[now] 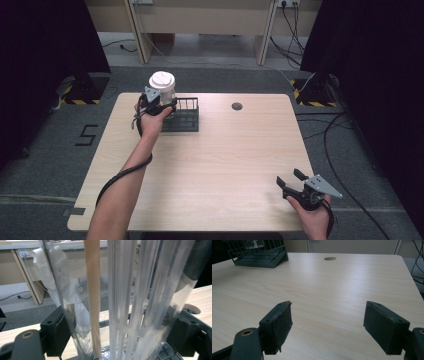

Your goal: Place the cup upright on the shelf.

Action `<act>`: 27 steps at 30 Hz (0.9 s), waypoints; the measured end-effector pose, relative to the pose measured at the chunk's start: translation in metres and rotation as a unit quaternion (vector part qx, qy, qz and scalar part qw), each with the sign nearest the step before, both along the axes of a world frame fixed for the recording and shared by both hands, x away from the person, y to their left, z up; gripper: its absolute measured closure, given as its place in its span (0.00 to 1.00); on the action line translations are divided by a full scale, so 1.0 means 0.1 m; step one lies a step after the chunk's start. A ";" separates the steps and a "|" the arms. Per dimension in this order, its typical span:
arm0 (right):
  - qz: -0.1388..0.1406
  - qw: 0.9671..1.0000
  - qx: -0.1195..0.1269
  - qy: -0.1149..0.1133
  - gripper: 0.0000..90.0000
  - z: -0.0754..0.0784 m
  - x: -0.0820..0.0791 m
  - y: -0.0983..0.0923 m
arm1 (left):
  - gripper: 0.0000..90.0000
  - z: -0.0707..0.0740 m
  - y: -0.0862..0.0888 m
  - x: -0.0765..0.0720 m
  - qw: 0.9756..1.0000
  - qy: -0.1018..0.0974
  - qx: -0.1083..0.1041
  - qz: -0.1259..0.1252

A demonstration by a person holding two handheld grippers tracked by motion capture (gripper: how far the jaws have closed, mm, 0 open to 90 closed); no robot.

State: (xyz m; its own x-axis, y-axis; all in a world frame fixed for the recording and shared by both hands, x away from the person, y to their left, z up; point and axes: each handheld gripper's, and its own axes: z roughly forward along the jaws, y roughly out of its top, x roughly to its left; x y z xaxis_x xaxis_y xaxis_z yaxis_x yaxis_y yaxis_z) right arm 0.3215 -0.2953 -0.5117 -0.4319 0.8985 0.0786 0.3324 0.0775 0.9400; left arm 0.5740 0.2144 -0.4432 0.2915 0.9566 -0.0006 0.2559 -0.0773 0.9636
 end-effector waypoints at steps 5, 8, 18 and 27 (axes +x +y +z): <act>0.001 1.000 0.002 0.001 0.26 0.00 0.00 0.00 | 0.19 -0.03 -0.02 0.00 1.000 0.002 -0.002 -0.001; 0.001 1.000 0.000 -0.001 0.26 0.00 0.00 0.00 | 0.19 -0.06 -0.02 0.00 1.000 0.006 -0.003 -0.001; 0.000 1.000 0.002 0.000 0.26 0.00 0.00 0.00 | 0.19 -0.12 -0.01 0.01 1.000 0.014 -0.001 -0.005; 0.000 1.000 -0.001 0.000 0.26 0.00 0.00 0.00 | 0.18 -0.12 0.00 -0.01 1.000 0.016 -0.007 -0.003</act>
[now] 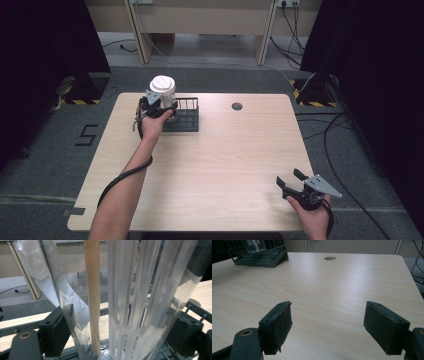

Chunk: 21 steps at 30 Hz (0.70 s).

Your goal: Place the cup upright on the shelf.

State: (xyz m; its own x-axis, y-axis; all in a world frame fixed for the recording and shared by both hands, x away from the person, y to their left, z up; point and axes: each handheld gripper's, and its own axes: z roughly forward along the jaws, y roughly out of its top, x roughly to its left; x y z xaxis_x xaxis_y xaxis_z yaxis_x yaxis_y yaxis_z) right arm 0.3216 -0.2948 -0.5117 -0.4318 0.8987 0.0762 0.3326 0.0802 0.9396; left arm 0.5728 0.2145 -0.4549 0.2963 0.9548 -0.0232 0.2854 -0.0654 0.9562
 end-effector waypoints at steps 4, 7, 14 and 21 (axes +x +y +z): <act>0.000 1.000 0.002 0.001 0.26 0.00 0.00 0.00 | 0.16 0.01 0.01 -0.03 1.000 -0.006 0.002 -0.002; 0.000 1.000 0.000 0.001 0.26 0.00 0.00 0.00 | 0.16 0.00 0.03 -0.06 1.000 -0.007 0.004 -0.005; 0.000 1.000 0.001 0.002 0.26 0.00 0.00 0.00 | 0.16 0.02 0.07 -0.18 1.000 -0.016 0.004 -0.014; -0.001 1.000 0.002 0.003 0.26 0.00 0.01 0.00 | 0.16 0.03 0.12 -0.30 0.999 -0.021 0.012 -0.023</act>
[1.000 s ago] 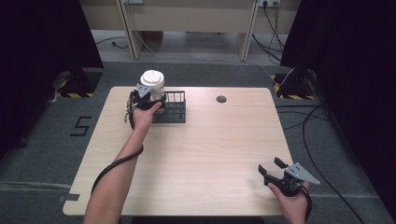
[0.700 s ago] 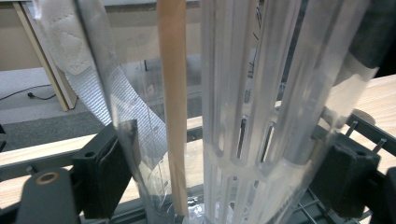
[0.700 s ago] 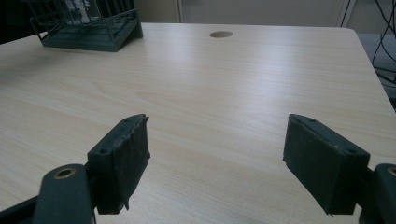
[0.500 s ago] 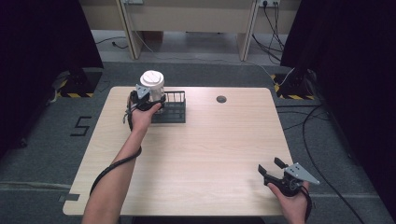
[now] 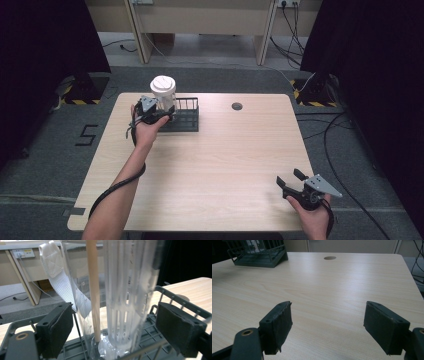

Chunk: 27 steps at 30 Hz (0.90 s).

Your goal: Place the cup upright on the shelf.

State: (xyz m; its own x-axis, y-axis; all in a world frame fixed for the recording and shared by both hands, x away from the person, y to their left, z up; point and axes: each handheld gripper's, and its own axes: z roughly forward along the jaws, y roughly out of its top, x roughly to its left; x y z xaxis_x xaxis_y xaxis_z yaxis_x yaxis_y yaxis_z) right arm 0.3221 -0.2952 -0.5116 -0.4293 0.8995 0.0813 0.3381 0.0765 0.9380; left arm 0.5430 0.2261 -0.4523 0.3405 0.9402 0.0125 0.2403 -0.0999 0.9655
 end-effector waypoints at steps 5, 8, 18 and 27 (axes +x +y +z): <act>-0.001 1.000 0.000 0.000 0.26 0.00 0.00 0.00 | 0.16 -0.01 0.03 -0.10 1.000 0.000 -0.001 -0.006; -0.001 1.000 0.000 0.000 0.26 0.00 0.00 0.00 | 0.16 -0.02 0.04 -0.16 1.000 0.002 0.003 -0.012; -0.002 1.000 -0.001 0.000 0.26 0.00 0.00 0.00 | 0.16 -0.02 0.11 -0.40 1.000 -0.005 0.010 -0.025; -0.002 1.000 -0.002 0.000 0.26 0.00 0.00 0.00 | 0.16 -0.13 0.19 -0.60 0.999 0.001 0.020 -0.030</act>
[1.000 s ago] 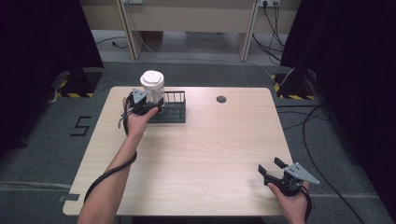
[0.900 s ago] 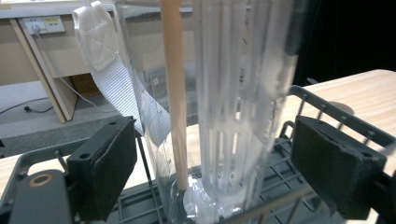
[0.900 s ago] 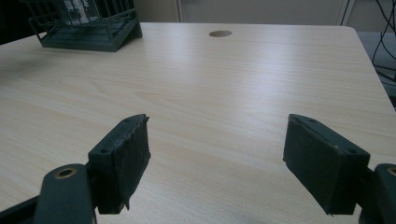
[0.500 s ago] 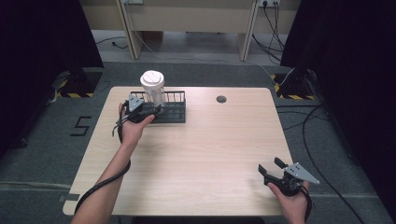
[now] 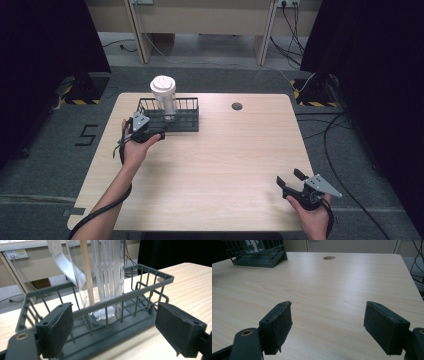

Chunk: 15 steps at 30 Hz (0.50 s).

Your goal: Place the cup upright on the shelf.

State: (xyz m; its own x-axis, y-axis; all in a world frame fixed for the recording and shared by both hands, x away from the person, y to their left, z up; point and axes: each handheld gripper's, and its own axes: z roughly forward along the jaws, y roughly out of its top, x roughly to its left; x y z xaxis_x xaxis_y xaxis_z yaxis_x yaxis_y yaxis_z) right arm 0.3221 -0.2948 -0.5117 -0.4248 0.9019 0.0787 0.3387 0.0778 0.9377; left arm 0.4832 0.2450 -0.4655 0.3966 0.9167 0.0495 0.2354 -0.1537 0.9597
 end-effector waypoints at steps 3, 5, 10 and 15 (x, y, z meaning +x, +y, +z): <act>-0.001 1.000 0.000 -0.001 0.26 0.00 0.00 0.00 | 0.16 -0.03 0.03 -0.06 1.000 0.002 -0.002 0.000; -0.001 1.000 -0.001 -0.001 0.26 0.00 0.00 0.00 | 0.16 -0.04 0.04 -0.09 1.000 0.002 -0.001 -0.001; -0.001 1.000 -0.001 0.001 0.26 0.00 0.00 0.00 | 0.16 -0.07 0.07 -0.19 1.000 0.005 0.000 -0.005; -0.002 1.000 -0.001 0.000 0.26 0.00 0.00 0.00 | 0.16 -0.10 0.08 -0.31 1.000 0.008 0.000 -0.011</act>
